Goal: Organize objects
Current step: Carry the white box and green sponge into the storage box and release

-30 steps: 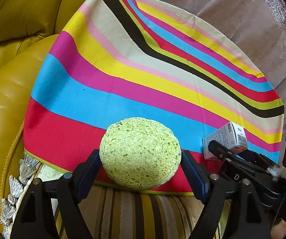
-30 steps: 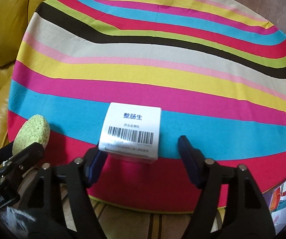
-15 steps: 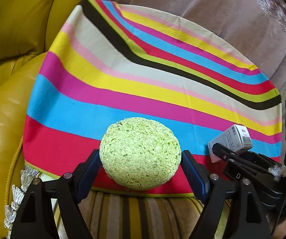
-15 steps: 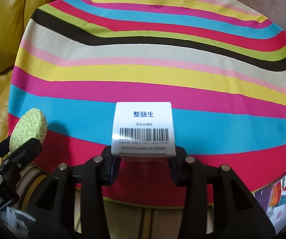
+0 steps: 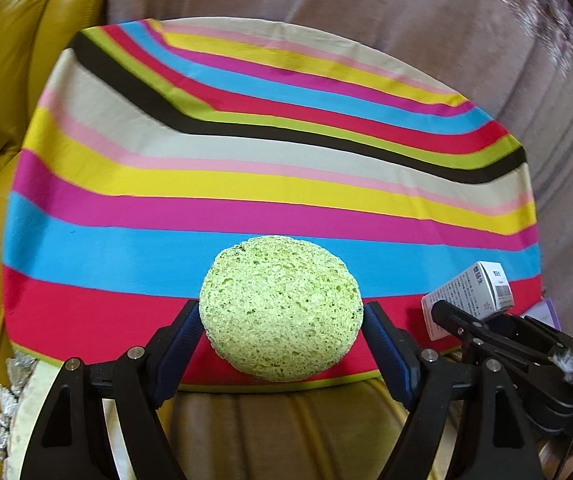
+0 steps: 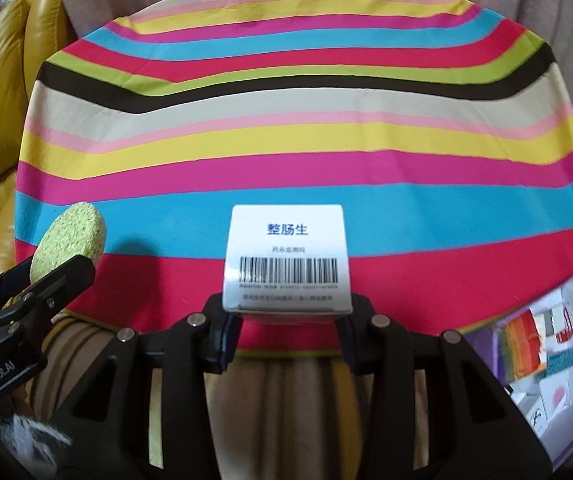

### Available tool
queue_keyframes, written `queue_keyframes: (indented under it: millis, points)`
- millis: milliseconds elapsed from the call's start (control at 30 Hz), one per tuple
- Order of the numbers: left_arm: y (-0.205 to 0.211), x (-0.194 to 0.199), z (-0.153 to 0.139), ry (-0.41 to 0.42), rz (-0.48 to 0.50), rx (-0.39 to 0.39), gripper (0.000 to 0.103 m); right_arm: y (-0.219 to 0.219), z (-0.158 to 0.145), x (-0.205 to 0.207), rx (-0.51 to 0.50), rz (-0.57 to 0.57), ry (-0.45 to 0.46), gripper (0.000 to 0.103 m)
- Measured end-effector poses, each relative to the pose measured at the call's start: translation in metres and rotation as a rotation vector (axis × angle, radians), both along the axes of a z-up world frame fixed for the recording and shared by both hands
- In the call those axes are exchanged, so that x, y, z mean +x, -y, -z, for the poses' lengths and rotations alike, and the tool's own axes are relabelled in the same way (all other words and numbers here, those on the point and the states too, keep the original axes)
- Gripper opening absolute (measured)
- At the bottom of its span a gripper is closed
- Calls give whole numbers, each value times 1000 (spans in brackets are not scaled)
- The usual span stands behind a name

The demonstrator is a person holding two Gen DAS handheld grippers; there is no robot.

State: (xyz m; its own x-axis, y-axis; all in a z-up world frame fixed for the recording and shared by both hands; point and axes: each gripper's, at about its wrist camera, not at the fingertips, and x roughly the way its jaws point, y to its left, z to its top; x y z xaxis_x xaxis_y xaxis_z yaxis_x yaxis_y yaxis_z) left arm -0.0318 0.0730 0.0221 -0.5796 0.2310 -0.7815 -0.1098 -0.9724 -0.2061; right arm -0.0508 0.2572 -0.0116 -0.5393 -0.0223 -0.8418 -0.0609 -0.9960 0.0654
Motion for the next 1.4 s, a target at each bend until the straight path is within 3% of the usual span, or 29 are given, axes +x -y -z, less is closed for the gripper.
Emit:
queue_keyframes:
  millis: [967,1400]
  points:
    - [-203,44,-17,-20,481,47,81,-156,-18,113,14,358,-3,45]
    - [-284,70,-15,-14,639,50,81,-232,-17,177,35,558,5,45]
